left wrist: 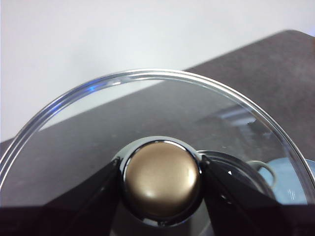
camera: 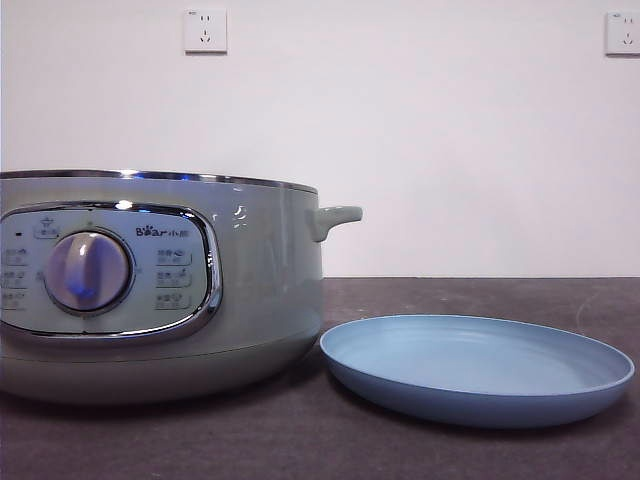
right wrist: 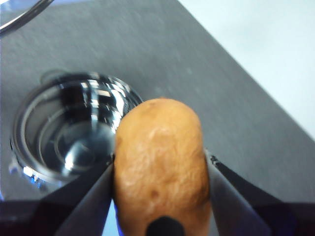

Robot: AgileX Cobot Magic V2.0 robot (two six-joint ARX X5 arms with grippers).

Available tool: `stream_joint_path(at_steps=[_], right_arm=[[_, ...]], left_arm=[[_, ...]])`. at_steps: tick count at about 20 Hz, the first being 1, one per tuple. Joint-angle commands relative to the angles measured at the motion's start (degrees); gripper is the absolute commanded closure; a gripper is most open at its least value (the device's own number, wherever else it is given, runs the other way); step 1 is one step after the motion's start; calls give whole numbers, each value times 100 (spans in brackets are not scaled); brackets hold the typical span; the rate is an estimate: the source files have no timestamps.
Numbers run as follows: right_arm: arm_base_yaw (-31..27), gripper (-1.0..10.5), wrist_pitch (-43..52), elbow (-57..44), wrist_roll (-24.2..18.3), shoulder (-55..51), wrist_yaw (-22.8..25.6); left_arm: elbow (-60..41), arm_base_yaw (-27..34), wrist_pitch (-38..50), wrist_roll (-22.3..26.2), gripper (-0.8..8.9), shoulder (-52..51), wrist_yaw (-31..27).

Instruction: Take the potato out from the steamer,put the potato on the plate,close the lid

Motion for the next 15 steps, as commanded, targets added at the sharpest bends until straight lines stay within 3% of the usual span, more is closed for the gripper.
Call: stream_joint_path(at_steps=[1,7,11,15], right_arm=[[-323,959,-262,-9,251,-245,-20],[-1021,959,-1060,-44,540,-557,-39],[-1191,959,-1038,-361,651,-577,-74],[-1268,959,-291,-1687,651,-579,-743]], left_arm=[[74,4,417,68,822,81,199],[74,4,643,68,822,522,577],[74,2,723,68,822,713,758],[74,4,848,63,822,839,1012]])
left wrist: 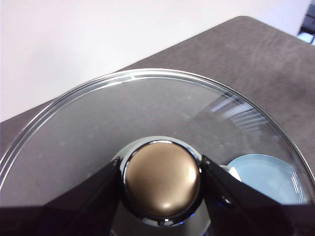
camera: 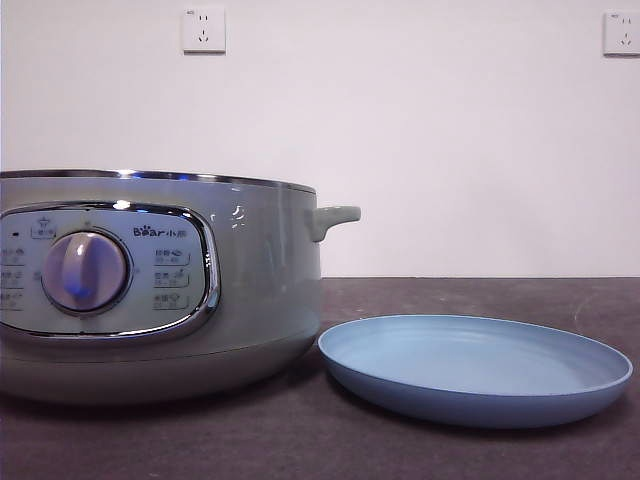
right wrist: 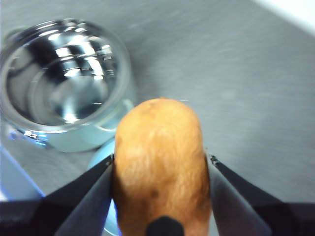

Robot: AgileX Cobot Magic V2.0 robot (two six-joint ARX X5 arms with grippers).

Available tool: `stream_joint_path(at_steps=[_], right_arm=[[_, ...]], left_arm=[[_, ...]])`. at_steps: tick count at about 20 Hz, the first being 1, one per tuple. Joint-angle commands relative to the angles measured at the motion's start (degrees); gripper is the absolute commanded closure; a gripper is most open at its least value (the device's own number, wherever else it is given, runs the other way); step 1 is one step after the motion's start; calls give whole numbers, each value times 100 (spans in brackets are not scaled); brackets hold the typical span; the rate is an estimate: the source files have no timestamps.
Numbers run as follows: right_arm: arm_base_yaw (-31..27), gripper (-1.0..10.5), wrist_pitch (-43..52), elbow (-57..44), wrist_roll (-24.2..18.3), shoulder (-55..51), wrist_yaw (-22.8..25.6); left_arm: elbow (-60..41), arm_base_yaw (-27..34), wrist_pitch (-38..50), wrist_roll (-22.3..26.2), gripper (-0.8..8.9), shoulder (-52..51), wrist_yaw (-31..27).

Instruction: Take the potato out from the steamer,put the potato on the plate,close the lid

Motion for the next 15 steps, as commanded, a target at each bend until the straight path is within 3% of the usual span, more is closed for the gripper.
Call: stream_joint_path(at_steps=[1,7,15], right_arm=[[-7,959,525,-946,66,42,-192],[-7,959,2094,-3250,396,44,-208],[61,959,3665,-4986,756,236,-208]], left_arm=[[74,2,317,61,822,-70,24],[74,2,319,63,822,-68,22],[74,2,361,63,822,-66,-4]])
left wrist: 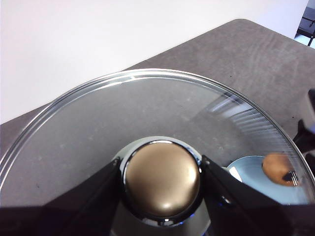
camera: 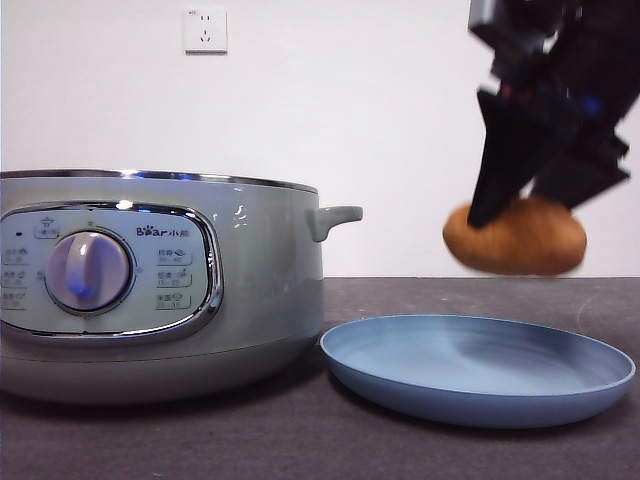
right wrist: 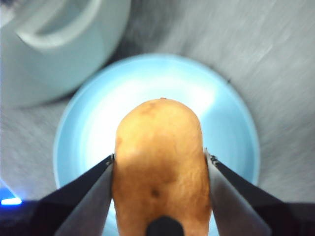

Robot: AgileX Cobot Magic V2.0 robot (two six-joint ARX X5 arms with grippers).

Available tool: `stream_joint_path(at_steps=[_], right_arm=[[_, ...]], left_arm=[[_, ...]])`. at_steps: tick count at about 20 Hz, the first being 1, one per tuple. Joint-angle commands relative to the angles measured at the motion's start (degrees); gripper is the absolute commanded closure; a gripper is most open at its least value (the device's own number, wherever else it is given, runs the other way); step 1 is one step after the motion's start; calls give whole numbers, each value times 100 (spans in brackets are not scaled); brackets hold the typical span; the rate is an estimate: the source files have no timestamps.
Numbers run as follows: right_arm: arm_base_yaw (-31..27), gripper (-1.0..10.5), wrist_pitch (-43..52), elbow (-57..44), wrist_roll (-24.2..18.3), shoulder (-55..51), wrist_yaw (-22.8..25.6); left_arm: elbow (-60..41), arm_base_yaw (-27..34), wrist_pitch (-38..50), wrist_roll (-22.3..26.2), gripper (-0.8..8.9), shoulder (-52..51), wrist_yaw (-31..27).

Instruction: Take the potato out from the steamer,put the potato on the plate,close the lid

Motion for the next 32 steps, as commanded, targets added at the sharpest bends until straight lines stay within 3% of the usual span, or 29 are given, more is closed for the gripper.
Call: stream_joint_path(at_steps=[1,12,14,16,18,26,32], right_arm=[[52,959,238,-273,151,199,-11],[378,957,619,-348,188,1259,26],[376,835,616,-348,192,1259,33],[376,607,627,-348,192,1259,57],[376,522,625,-348,214,1259,267],[376,523,621,-254,214,1134,332],[376,537,452,151,254,177,352]], left_arm=[[74,4,328,63,822,-63,-2],[74,4,323,63,822,-63,0],[74,4,323,63,822,-63,0],[74,4,323,63,822,-63,0],[74,4,323,63,822,-63,0],[74,4,323,63,822,-63,2],[74,4,328,63,822,-55,7]])
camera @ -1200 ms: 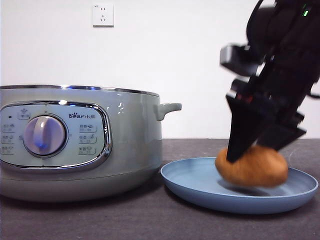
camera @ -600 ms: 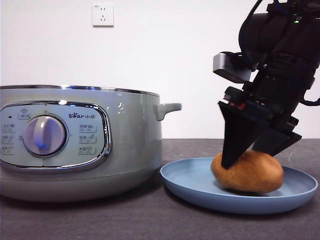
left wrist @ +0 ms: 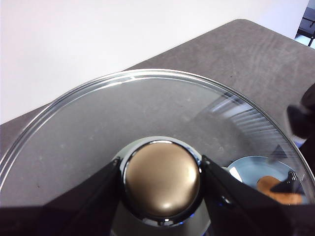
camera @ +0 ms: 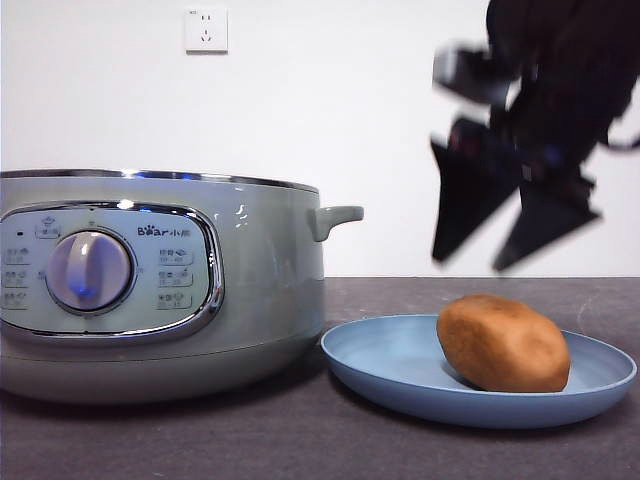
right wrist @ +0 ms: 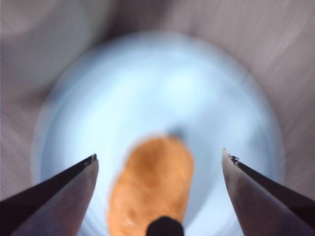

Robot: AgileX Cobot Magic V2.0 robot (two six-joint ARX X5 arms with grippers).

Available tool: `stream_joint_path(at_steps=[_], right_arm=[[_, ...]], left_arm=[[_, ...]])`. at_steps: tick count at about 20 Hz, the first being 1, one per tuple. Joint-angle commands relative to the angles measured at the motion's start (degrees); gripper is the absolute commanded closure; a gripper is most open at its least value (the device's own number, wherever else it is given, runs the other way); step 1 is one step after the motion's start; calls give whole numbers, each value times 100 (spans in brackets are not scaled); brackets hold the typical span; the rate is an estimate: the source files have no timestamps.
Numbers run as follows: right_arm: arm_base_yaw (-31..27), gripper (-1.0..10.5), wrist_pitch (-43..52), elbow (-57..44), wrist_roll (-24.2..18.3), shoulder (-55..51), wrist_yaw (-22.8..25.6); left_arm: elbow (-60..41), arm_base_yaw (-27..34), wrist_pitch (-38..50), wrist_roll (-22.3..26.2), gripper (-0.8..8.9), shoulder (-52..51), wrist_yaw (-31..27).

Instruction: Take the potato out from the steamer,put the potato on the plate,close the lid

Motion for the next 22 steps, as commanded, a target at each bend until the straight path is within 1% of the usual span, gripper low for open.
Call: stream_joint_path(at_steps=[1,3,5,8,10,11,13,15,16,18,22], right_arm=[[4,537,-11,133,76,-466,48],[7,537,-39,264,155,-977,308],[7,538,-61,350,199,-1512,444],[0,538,-120,442,267,-2312,485],[0,538,-149,490,271,-2765,485],[0,538,-151,494,275,-2977,492],[0,539,-162,496,358,-3311,693],[2,539,-234,496,354,-3543,911],[0,539,-291,496,350,-3620,946],[0,539,-389,496,350,-3694,1071],[0,539,-446,496,352,-3689,1062]], left_arm=[[74,4,328,63,822,-37,9],[74,4,323,63,822,35,11],[72,4,323,63,822,170,15],[68,4,326,59,822,522,55],[15,4,369,-11,822,787,210],[-61,4,457,-24,822,903,267],[-400,4,844,-201,822,1032,293],[-890,4,1241,-391,822,1045,271],[-1093,4,1314,-463,822,1045,236],[-1360,4,1329,-459,822,1045,-39],[-1657,2,1510,-549,822,1045,24]])
